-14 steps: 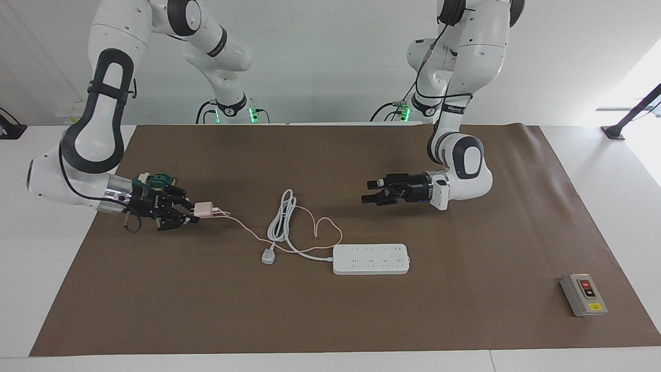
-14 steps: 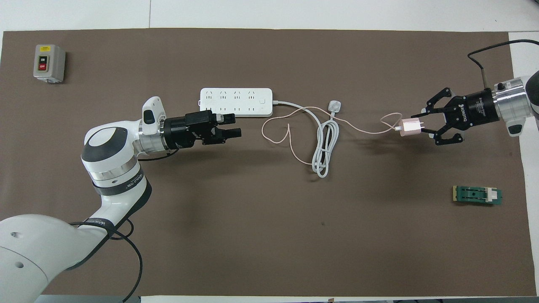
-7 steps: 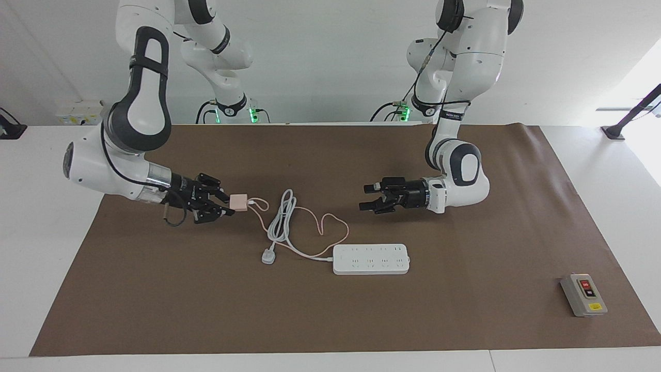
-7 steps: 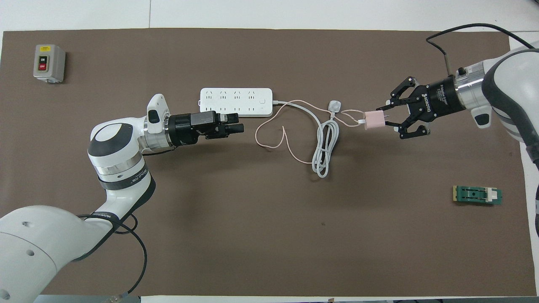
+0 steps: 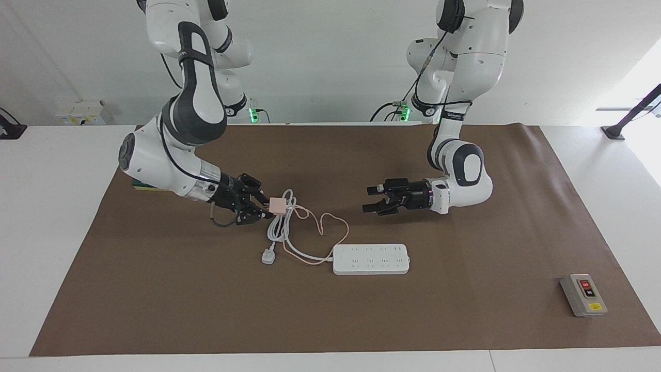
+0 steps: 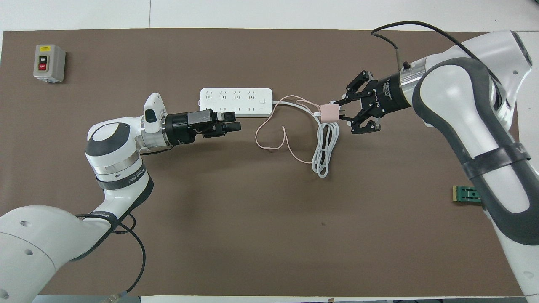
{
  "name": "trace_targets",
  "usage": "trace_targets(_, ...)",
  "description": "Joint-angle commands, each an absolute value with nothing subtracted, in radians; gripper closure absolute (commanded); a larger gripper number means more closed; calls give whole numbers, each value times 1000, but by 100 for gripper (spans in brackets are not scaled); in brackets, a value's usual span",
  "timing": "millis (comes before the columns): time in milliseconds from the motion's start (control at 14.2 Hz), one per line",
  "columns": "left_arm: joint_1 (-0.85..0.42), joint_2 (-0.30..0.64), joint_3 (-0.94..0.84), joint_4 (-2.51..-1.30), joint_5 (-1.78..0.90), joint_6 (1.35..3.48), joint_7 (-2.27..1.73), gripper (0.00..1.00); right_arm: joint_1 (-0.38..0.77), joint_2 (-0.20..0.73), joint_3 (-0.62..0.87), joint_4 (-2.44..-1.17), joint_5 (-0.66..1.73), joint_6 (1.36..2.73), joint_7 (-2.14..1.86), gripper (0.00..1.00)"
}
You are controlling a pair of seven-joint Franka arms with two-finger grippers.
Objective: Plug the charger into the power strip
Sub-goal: 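Lift the pink charger and carry it toward the power strip, then push the charger prongs into the strip socket near the left gripper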
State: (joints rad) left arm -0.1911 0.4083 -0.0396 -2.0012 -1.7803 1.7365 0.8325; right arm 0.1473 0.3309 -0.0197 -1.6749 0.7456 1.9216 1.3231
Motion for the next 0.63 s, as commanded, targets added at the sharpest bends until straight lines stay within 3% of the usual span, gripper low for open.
trace_targets(0,-207,388,-25,-2016,-1790,1766,857,0,201,308,-20,-1684,756,1973,1402,100)
trace_targets(282,-207,371,-9,-2032,-1786,1782,862,0,299,299,-20,-1684,755,2077,1548,100)
trace_targets(563,-218,368,-11,-2036,-1786,1782,862,0,330,296,-18,-1686,755,2086,1591,100)
